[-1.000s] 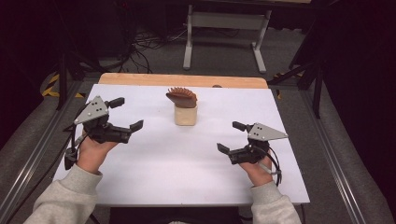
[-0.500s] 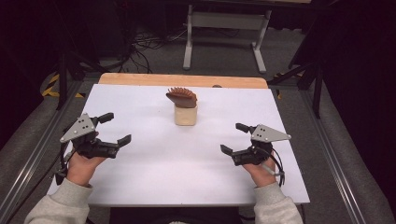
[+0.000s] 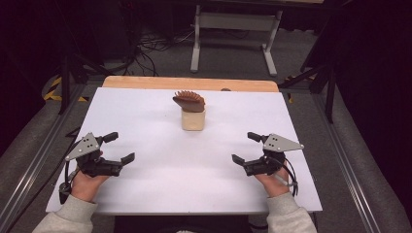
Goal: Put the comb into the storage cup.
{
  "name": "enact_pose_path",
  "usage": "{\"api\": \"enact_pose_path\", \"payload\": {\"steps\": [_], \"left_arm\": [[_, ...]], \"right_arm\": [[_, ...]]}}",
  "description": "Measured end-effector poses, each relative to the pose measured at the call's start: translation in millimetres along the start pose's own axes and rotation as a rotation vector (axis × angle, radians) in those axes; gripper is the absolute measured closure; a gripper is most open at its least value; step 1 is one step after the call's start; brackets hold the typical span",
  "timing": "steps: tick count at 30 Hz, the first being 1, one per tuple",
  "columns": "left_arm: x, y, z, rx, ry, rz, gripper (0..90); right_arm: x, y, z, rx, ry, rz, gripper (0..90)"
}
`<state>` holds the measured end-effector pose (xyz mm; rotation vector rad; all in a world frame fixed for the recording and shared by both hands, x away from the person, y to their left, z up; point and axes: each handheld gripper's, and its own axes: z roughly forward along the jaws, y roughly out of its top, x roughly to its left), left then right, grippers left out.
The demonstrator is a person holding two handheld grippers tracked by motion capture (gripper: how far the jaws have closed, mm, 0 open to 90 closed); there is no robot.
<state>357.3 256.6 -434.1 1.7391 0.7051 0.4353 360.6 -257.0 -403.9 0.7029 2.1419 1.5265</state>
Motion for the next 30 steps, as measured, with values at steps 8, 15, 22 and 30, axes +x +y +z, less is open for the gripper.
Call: {"api": "enact_pose_path", "payload": {"steps": [8,15,22,30], "left_arm": [[1.8,-23.3,4.8,-0.008,-0.029,-0.056,0.5],[0.8,-28.6,2.8,0.002,0.019,-0.020,0.4],[0.8,-28.8,2.5,0.012,0.074,-0.023,0.2],[0.5,-26.8,2.8,0.019,0.089,0.002,0.5]], "right_arm": [[-1.2,-13.0,-3.6,0.012,0.000,0.008,3.5],[-0.2,-28.8,-2.2,0.042,0.004,0.017,3.6],[2.2,-37.2,4.2,0.071,0.002,0.018,3.4],[-2.4,-45.0,5.8,0.071,-0.001,0.037,3.3]]}}
